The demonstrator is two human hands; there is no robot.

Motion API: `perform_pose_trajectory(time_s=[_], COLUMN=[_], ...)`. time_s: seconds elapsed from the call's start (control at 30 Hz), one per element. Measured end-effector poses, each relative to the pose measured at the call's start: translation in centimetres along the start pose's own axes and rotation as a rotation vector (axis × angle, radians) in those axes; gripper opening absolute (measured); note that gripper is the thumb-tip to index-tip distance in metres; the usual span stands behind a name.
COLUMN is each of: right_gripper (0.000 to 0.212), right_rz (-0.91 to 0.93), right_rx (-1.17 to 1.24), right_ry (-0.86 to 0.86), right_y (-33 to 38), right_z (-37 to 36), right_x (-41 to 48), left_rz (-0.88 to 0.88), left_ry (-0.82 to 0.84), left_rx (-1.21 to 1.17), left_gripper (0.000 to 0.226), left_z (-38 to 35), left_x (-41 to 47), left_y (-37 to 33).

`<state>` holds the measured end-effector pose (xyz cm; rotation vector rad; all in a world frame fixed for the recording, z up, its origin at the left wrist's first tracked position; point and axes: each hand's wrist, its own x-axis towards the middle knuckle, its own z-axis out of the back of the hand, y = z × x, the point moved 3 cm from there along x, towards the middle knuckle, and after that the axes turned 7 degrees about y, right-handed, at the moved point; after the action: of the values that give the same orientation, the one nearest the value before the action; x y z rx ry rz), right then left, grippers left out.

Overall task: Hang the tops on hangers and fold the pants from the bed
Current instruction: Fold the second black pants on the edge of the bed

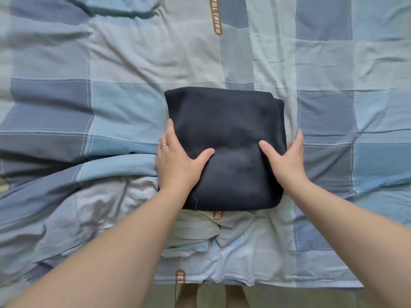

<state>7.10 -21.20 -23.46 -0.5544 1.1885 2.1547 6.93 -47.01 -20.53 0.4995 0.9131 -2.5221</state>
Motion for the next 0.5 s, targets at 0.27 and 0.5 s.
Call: perform_pose_trajectory(time_s=[0.27,0.5], right_gripper=[0.067,0.060], right_rz=[-0.174,-0.315], right_rx=[0.353,0.359], right_ry=[0.351,0.465], right_y=[-0.2,-2.1], right_z=[0.9,2.3], right_x=[-0.1,-5.6], left_rz=[0.239,0.217], left_ry=[0.309,0.474], left_rx=[-0.341,-0.404], left_gripper=[0.078,0.066], left_z=[2.4,3.0], left_x=[0.2,-3.1], left_y=[0.3,1.4])
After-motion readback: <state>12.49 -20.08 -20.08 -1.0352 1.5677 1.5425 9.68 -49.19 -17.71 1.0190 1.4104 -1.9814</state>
